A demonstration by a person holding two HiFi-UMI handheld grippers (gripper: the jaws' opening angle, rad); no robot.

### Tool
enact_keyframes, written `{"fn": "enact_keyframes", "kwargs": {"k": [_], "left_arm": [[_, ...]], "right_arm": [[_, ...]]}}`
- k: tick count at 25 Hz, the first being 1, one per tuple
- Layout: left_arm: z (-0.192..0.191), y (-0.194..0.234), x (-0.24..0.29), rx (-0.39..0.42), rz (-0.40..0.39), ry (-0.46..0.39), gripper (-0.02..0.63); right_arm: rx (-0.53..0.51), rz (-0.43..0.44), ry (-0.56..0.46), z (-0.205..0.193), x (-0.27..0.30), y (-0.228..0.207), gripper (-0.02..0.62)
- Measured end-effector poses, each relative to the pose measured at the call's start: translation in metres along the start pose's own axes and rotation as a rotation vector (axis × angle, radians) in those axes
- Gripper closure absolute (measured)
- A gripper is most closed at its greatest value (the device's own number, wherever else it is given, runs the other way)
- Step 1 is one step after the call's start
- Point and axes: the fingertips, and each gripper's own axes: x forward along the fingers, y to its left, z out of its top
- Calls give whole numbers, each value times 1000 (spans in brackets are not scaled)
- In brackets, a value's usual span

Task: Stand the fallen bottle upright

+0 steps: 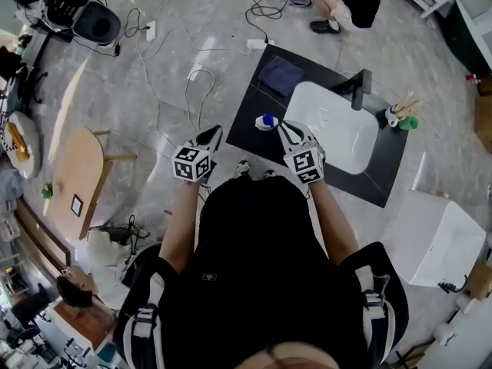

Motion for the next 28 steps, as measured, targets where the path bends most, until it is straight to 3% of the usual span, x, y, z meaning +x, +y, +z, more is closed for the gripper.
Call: {"fn": "enact_keyframes", "kwargs": {"k": [3,7,24,28], "left_arm": [[7,-12,2,16,21,-33,591],[13,-27,2,44,47,-52,591],[-30,-73,-5,-41,126,-49,591],[-43,-78,-11,-66,147,-51,591]], "right_arm": [[74,-27,31,-18,-10,-26,516],[127,21,45,-33,-20,-44,522],[67,133,60,-61,-37,-44,523],[92,159,97,-73,-38,-40,523]]}}
